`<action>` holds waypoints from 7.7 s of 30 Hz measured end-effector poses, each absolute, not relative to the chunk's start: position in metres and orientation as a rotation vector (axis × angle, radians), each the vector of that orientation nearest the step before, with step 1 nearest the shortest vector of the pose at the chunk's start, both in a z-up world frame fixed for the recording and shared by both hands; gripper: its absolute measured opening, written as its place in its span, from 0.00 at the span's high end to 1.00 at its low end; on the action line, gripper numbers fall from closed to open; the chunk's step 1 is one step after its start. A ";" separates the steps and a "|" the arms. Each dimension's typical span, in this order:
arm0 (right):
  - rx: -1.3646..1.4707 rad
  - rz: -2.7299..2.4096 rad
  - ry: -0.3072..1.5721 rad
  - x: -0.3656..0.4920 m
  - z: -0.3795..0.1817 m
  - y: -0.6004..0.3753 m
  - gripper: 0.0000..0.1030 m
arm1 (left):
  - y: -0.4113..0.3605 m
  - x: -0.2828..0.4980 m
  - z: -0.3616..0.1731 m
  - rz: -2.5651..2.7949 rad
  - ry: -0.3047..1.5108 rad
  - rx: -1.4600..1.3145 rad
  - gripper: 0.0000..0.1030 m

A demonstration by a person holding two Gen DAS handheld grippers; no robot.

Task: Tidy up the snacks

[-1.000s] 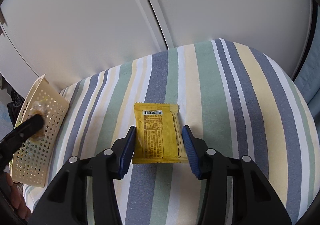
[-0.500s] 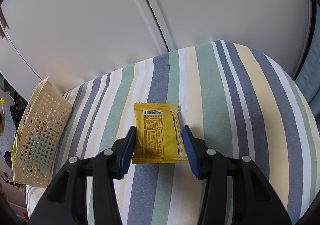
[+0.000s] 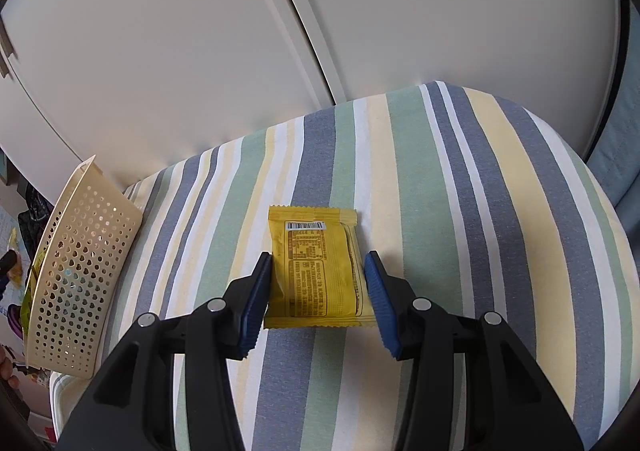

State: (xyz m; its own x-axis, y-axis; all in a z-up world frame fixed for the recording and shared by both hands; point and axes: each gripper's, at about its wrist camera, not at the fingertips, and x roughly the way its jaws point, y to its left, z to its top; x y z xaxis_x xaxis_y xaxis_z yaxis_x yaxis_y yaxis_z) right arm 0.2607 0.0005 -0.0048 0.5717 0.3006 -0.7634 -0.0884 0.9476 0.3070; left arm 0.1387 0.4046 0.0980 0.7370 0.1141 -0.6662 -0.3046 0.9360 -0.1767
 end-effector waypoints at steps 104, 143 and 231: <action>-0.378 0.414 0.713 0.154 0.097 0.337 0.07 | 0.498 0.055 0.098 0.504 0.485 -0.377 0.03; -0.356 0.148 0.496 0.011 0.153 0.275 0.05 | 0.431 -0.043 0.131 0.473 0.506 0.089 0.03; -0.383 0.187 0.539 0.006 0.129 0.282 0.05 | 0.404 -0.035 0.104 0.405 0.576 0.223 0.03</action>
